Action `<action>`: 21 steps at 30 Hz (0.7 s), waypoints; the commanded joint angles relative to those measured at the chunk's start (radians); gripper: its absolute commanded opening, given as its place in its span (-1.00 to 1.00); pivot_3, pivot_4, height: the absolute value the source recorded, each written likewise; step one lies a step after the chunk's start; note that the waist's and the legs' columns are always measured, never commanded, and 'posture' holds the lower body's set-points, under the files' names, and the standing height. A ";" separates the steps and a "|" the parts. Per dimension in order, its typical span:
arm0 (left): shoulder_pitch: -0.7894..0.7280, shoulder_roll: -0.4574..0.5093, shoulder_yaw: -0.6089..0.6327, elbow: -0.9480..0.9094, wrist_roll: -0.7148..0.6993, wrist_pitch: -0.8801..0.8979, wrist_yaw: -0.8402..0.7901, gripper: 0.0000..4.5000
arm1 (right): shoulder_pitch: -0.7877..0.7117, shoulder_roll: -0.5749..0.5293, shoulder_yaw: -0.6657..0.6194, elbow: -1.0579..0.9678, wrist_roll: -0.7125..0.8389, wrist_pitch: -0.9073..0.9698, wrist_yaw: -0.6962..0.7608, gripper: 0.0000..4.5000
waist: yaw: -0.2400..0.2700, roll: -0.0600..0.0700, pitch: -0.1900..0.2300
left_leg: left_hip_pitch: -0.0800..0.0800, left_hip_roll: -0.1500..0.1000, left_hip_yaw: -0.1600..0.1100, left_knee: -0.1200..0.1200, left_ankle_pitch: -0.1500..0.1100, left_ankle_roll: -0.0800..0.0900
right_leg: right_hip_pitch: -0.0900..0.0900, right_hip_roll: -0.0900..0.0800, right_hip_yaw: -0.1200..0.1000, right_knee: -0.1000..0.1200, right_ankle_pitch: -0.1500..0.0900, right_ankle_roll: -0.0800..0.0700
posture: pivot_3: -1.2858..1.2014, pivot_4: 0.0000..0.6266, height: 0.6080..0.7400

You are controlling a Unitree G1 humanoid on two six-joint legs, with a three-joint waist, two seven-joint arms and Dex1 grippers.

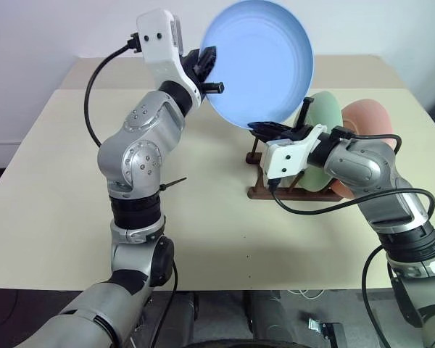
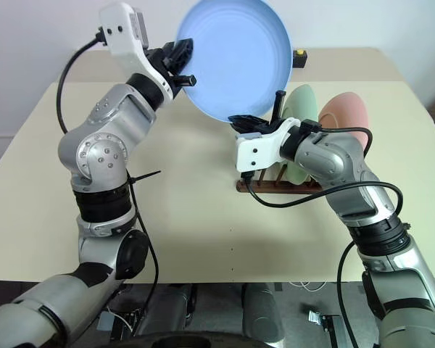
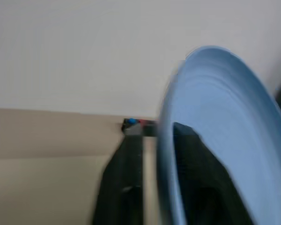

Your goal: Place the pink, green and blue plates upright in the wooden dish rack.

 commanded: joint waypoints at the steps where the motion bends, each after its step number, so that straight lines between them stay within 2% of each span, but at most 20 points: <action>1: -0.017 0.002 0.073 -0.041 -0.066 -0.060 -0.001 0.39 | -0.024 -0.003 -0.030 -0.014 -0.018 -0.042 -0.032 -1.00 | -0.004 0.000 0.000 | 0.000 0.000 0.000 0.000 0.000 0.000 | 0.000 0.000 0.000 0.000 0.000 0.000 | 0.03 -0.52 1.00; 2: -0.021 0.007 0.098 -0.040 -0.082 -0.087 -0.003 0.64 | -0.026 -0.004 -0.031 -0.009 -0.023 -0.049 -0.035 -1.00 | -0.004 0.000 0.000 | 0.000 0.000 0.000 0.000 0.000 0.000 | 0.000 0.000 0.000 0.000 0.000 0.000 | 0.03 -0.52 1.00; 4: -0.024 0.040 0.146 -0.027 -0.078 -0.161 -0.002 0.96 | -0.030 -0.010 -0.031 0.001 -0.039 -0.066 -0.042 -1.00 | -0.004 0.000 0.000 | 0.000 0.000 0.000 0.000 0.000 -0.001 | 0.000 0.000 0.000 0.000 0.000 0.000 | 0.03 -0.52 1.00; 7: -0.018 0.100 0.205 0.034 -0.059 -0.236 0.019 0.96 | -0.030 -0.015 -0.038 0.014 -0.048 -0.083 -0.047 -1.00 | -0.005 0.000 0.000 | 0.000 0.000 0.000 0.000 0.001 -0.002 | 0.000 0.000 0.000 0.000 0.000 0.000 | 0.03 -0.52 1.00; 12: 0.093 0.276 0.204 0.161 0.025 -0.340 -0.074 0.96 | -0.036 -0.023 -0.060 0.033 -0.007 -0.113 -0.035 -1.00 | -0.004 0.000 0.000 | 0.001 0.000 0.000 0.000 0.001 -0.002 | 0.000 0.000 0.000 0.000 0.000 0.000 | 0.03 -0.52 1.00; 17: 0.289 0.410 0.010 0.163 0.153 -0.462 -0.304 0.96 | -0.067 0.037 -0.094 -0.005 0.173 -0.064 0.005 -1.00 | -0.002 0.000 0.000 | 0.000 0.000 0.000 -0.001 0.000 -0.001 | 0.000 0.000 0.000 0.000 0.000 0.000 | 0.03 -0.52 1.00; 21: 0.475 0.455 -0.114 0.065 0.090 -0.423 -0.531 0.96 | -0.100 0.134 -0.155 -0.114 0.475 0.135 0.049 -1.00 | -0.005 0.000 0.000 | 0.000 0.000 0.000 -0.001 0.000 0.000 | 0.000 0.000 0.000 0.001 0.000 -0.001 | 0.03 -0.52 1.00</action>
